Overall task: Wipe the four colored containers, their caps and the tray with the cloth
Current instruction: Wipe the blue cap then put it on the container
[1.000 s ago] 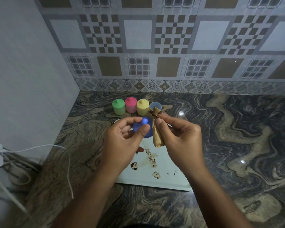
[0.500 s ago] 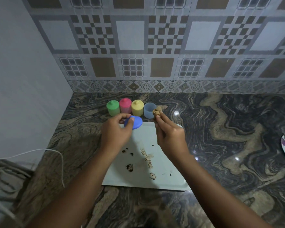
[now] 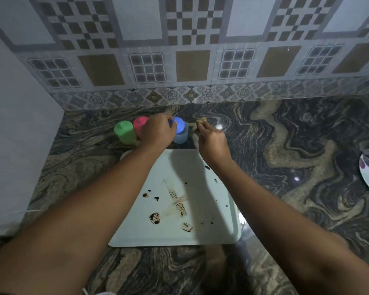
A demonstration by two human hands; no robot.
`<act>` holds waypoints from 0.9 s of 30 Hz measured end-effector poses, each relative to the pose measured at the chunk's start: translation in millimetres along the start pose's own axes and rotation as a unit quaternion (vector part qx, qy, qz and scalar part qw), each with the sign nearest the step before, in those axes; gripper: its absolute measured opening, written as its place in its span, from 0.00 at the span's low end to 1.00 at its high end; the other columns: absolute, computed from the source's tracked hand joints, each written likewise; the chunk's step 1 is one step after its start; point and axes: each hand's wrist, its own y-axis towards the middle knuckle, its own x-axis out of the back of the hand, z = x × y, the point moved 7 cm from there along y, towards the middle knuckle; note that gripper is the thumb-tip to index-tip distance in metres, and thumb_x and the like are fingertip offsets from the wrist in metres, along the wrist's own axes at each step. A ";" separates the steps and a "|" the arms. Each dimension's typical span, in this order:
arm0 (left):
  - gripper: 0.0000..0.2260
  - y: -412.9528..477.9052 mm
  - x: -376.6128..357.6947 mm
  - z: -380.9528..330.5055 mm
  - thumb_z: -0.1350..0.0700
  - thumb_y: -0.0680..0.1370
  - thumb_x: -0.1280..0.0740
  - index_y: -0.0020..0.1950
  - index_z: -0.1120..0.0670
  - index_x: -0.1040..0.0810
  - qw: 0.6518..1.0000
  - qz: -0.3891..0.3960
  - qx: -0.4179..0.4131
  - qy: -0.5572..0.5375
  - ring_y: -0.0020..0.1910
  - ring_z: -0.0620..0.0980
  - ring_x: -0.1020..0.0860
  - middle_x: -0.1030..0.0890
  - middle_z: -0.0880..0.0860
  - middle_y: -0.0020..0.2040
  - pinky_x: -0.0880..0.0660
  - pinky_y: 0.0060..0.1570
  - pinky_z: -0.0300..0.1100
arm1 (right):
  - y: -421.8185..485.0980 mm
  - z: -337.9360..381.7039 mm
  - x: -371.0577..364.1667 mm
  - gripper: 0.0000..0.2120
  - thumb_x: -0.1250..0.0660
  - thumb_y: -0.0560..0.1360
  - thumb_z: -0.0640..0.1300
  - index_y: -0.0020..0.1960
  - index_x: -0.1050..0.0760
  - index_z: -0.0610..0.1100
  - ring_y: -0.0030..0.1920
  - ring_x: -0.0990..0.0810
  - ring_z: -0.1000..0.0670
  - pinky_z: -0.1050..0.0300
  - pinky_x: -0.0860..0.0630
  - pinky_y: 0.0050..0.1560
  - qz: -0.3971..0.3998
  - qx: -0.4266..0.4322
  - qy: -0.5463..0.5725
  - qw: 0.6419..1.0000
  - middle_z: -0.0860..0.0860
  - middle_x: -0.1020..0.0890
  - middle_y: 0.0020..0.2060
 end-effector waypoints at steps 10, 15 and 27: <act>0.11 24.0 -41.0 -1.1 0.52 0.76 0.31 0.56 0.53 0.16 0.998 0.065 -0.023 0.012 0.56 0.60 0.20 0.16 0.58 0.55 0.23 0.55 0.50 | -8.5 -18.0 -9.6 0.15 0.34 0.75 0.30 0.60 0.18 0.31 0.53 0.15 0.33 0.44 0.16 0.53 -0.018 -0.060 0.046 0.997 0.35 0.17 0.61; 0.11 26.6 -45.6 -0.2 0.52 0.77 0.32 0.57 0.54 0.18 0.996 0.074 -0.037 0.031 0.56 0.61 0.20 0.16 0.59 0.56 0.22 0.55 0.52 | -8.5 -15.9 -8.2 0.14 0.35 0.74 0.30 0.58 0.17 0.31 0.52 0.14 0.33 0.50 0.18 0.53 -0.024 -0.075 0.057 0.995 0.34 0.16 0.59; 0.13 28.0 -51.7 -6.1 0.56 0.78 0.35 0.62 0.49 0.22 0.981 0.130 -0.079 0.117 0.58 0.60 0.22 0.21 0.56 0.61 0.26 0.50 0.48 | -7.3 -12.9 7.0 0.13 0.33 0.74 0.28 0.57 0.17 0.31 0.55 0.14 0.37 0.46 0.17 0.56 -0.060 -0.098 0.091 0.989 0.36 0.15 0.58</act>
